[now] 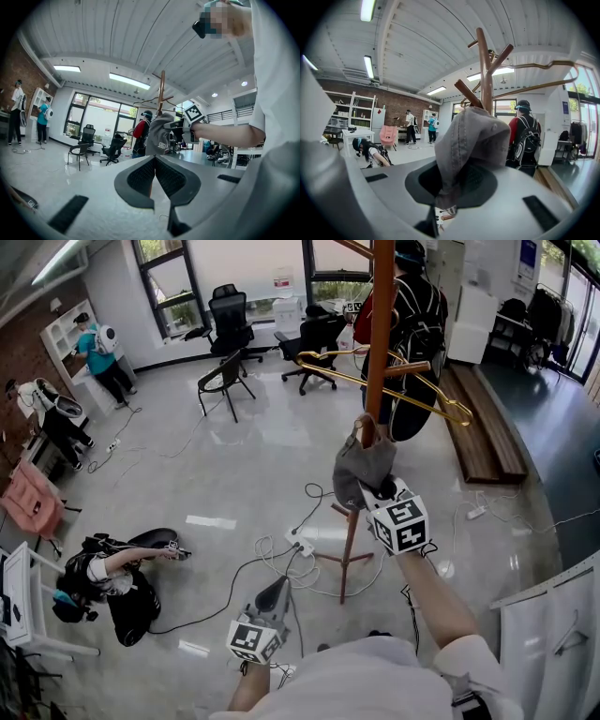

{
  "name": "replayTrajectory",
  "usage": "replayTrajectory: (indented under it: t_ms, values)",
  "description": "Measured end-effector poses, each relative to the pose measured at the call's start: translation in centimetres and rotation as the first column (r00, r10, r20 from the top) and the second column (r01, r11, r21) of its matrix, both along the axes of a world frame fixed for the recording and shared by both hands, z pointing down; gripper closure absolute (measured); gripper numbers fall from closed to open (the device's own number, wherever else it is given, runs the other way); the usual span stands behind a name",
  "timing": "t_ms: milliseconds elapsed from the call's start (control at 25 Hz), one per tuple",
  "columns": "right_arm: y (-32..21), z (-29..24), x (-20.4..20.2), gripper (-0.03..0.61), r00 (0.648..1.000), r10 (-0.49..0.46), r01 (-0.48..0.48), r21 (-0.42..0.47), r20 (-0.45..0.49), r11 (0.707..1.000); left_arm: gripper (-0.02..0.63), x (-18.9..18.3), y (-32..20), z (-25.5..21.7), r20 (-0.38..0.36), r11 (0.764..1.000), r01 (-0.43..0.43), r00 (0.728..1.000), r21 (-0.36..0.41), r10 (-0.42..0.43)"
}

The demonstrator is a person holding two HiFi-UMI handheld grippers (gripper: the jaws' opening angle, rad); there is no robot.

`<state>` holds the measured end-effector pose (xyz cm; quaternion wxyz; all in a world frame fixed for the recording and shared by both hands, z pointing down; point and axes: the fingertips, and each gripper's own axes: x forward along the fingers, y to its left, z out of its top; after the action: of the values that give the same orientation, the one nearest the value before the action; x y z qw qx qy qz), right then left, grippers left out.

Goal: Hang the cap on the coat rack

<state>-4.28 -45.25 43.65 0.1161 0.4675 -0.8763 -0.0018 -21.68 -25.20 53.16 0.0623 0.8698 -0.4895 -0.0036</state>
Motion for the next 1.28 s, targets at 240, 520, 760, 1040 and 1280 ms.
replayTrajectory:
  t_ms: [240, 520, 760, 1040, 1280]
  values:
    - [0.0, -0.2, -0.7, 0.394, 1.0, -0.017, 0.017, 0.009, 0.004, 1.0, 0.603, 0.0, 0.1, -0.1, 0.001, 1.0, 0.002, 1.0, -0.001, -0.002]
    - [0.5, 0.1, -1.8, 0.267, 0.999, -0.042, 0.041, 0.057, 0.005, 0.998, 0.603, -0.1, 0.3, 0.4, -0.001, 1.0, 0.007, 1.0, 0.003, -0.007]
    - [0.5, -0.2, -2.0, 0.262, 0.998, -0.054, 0.052, 0.034, 0.04, 0.998, 0.603, -0.4, 0.2, 0.0, 0.0, 1.0, 0.012, 1.0, -0.001, -0.012]
    - [1.2, 0.6, -1.9, 0.262, 0.998, -0.052, 0.051, 0.011, 0.031, 0.999, 0.603, -0.4, 0.6, 0.4, -0.001, 1.0, 0.013, 1.0, 0.005, -0.013]
    - [2.0, 0.1, -1.8, 0.264, 0.998, -0.05, 0.05, -0.003, 0.032, 0.999, 0.603, -0.4, 0.7, -0.1, 0.001, 1.0, 0.009, 1.0, 0.006, -0.009]
